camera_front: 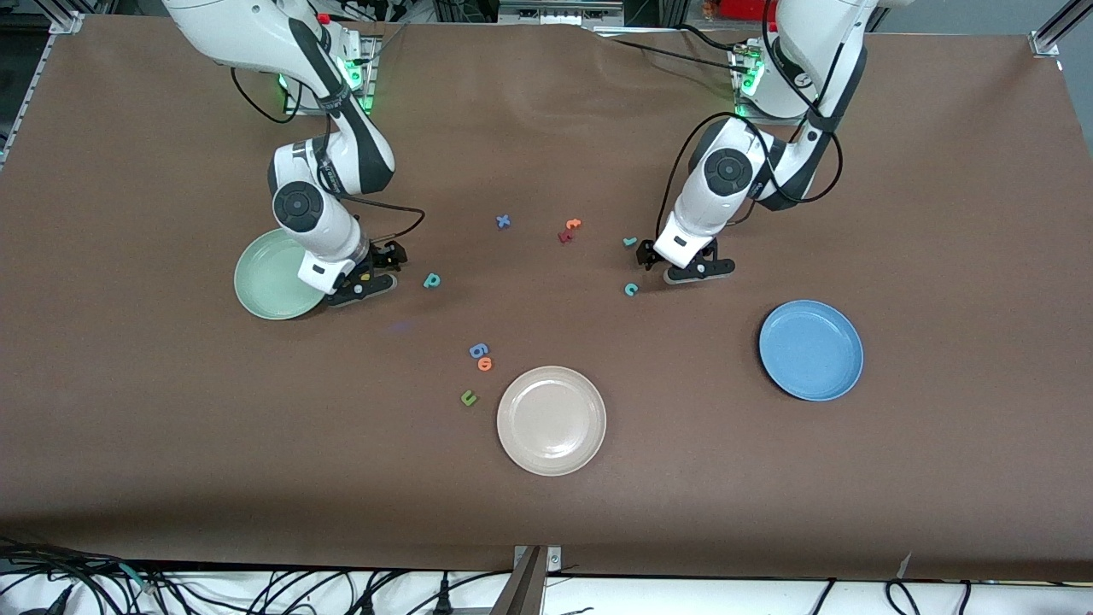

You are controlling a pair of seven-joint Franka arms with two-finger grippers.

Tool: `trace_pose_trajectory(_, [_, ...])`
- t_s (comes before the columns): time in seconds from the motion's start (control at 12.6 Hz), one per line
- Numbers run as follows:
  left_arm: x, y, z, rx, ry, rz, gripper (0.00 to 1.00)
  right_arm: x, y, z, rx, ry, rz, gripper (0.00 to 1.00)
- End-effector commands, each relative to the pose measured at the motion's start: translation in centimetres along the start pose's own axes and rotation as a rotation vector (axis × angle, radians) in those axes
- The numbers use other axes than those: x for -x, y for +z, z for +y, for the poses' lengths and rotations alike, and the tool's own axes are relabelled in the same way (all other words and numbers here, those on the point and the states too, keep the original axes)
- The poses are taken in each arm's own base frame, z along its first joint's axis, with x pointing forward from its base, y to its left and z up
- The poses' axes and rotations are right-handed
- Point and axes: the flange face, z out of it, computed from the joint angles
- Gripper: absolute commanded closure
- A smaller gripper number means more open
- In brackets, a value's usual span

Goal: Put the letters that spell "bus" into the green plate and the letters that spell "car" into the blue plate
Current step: 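Grasp the yellow s with the right gripper while the left gripper grasps the yellow d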

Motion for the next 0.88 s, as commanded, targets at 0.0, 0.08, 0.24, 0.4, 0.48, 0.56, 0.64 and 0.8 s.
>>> trace_pose_trajectory(0.0, [-0.4, 0.1, 0.5, -0.005, 0.019, 0.011, 0.17, 0.4, 0.2, 1.0, -0.004, -0.023, 0.011, 0.10])
trace_pose_trajectory(0.08, [-0.4, 0.2, 0.5, -0.006, 0.019, 0.010, 0.22, 0.5, 0.3, 1.3, -0.003, -0.018, 0.008, 0.16])
trace_pose_trajectory(0.24, [-1.0, -0.2, 1.0, -0.015, 0.019, -0.002, 0.32, 0.6, 0.6, 1.4, -0.002, -0.017, 0.005, 0.32])
trace_pose_trajectory(0.4, [-1.2, -0.2, 1.1, -0.021, 0.020, -0.010, 0.35, 0.5, 0.6, 1.5, -0.001, -0.015, 0.009, 0.48])
trace_pose_trajectory(0.48, [-1.3, -0.2, 1.2, -0.020, 0.020, -0.008, 0.35, 0.4, 0.6, 1.5, -0.001, -0.017, 0.012, 0.51])
trace_pose_trajectory(0.56, [-1.4, -0.1, 1.2, -0.020, 0.019, -0.009, 0.35, 0.5, 0.6, 1.5, -0.001, -0.018, 0.011, 0.55])
trace_pose_trajectory(0.64, [-1.4, 0.1, 1.1, -0.023, 0.018, -0.012, 0.37, 0.5, 0.7, 1.8, -0.001, -0.024, 0.011, 0.64])
trace_pose_trajectory(0.8, [-1.4, 0.5, 1.1, -0.026, 0.019, -0.017, 0.39, 0.5, 0.6, 2.1, -0.001, -0.027, 0.013, 0.81])
